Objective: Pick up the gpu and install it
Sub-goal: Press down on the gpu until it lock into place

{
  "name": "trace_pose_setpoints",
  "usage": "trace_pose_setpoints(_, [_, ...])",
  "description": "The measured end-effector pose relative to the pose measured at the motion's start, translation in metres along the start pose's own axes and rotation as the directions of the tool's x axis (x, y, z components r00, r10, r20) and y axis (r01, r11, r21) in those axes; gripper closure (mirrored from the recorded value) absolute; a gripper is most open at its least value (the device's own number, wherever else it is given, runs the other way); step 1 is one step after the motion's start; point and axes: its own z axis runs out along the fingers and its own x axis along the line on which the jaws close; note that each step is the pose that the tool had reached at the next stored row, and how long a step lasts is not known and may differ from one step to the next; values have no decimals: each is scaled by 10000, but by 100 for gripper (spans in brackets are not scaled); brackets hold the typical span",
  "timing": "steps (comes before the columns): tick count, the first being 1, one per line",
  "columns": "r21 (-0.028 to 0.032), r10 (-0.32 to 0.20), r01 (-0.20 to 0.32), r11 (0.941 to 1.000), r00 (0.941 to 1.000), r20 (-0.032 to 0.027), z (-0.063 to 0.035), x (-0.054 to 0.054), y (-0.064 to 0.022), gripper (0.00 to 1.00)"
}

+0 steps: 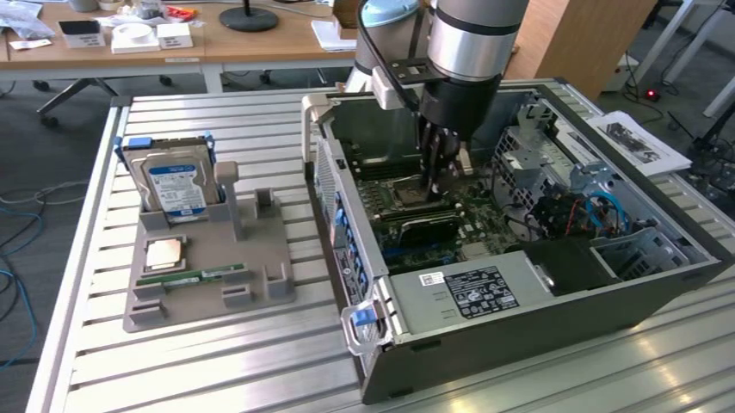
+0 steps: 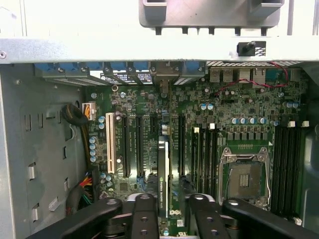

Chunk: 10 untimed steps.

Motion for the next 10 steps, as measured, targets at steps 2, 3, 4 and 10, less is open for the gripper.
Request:
trace_pose_setpoints(2, [0, 0, 0, 10000, 10000, 0, 0, 0, 0, 74])
trace_pose_setpoints(3, [0, 0, 0, 10000, 10000, -1, 0, 0, 0, 74])
trace_pose_setpoints(4, [0, 0, 0, 10000, 10000, 0, 0, 0, 0, 80])
trace_pose_setpoints(10, [1, 0, 0, 10000, 10000, 0, 0, 0, 0, 89])
